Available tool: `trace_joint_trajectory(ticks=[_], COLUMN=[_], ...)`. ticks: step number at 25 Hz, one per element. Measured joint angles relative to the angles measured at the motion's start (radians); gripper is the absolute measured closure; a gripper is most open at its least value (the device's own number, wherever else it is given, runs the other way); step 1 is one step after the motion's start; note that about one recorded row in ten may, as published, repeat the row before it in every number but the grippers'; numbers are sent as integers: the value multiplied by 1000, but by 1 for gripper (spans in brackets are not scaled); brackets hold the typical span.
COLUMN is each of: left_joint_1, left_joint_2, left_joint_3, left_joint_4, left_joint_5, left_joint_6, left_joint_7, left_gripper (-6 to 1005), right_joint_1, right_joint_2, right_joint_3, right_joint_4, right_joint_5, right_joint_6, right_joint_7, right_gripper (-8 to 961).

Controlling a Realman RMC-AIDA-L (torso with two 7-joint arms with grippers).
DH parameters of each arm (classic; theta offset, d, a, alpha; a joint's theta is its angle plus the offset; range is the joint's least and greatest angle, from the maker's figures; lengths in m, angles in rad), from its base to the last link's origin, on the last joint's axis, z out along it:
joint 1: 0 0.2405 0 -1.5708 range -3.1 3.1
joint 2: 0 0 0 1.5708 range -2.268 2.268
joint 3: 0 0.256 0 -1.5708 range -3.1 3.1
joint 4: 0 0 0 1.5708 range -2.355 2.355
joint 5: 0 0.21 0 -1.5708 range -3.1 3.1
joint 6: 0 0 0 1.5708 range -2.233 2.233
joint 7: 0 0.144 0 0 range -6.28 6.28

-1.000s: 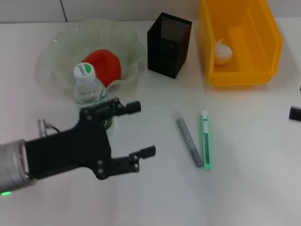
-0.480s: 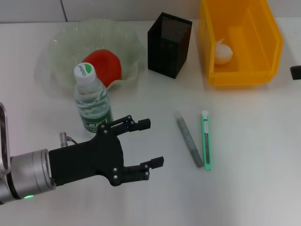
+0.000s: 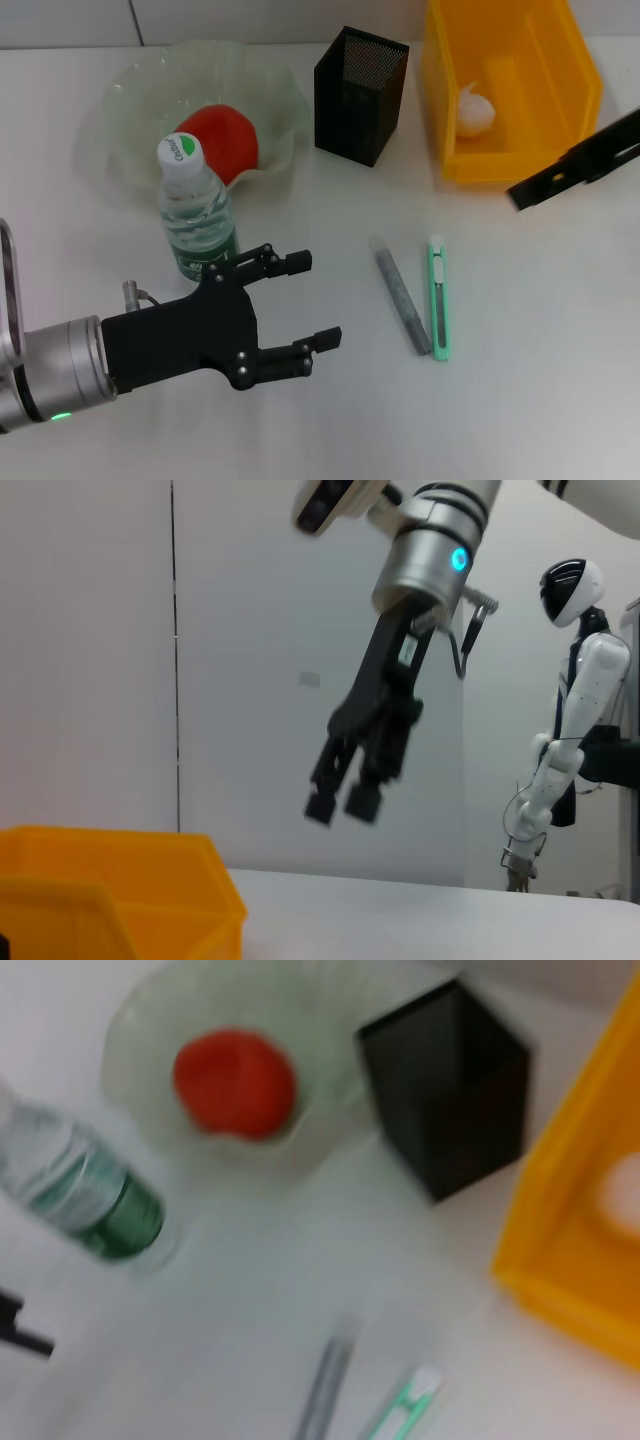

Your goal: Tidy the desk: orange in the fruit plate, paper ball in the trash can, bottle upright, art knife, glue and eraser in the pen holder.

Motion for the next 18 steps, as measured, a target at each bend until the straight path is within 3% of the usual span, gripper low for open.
trace_joint_trajectory(ticks=[8,10,13,18], left_joint_1=[1,5,12,12], left_joint_2=[-4,-4,-4,-6], left_joint_3=[-4,-3,-4,-8], left_joint_4=[-1,-1,-1,-1], left_joint_5=[-1,-1,-4,-7], left_joint_6=[-78,-86,-87,-87], left_joint_7=[0,0,0,-22], left_gripper=[197,197,197,197], right_joint_1=[89,101,165,229], right_joint_2=[4,5,5,4], right_joint_3=[-203,-208,-208,-206], right_joint_4=[274,305,451,537], right_joint_5=[-147,-147,-148,-151], right_joint_6=[200,220,276,306], right_joint_7=[63,74,98,140], right_gripper=[118,118,118,119])
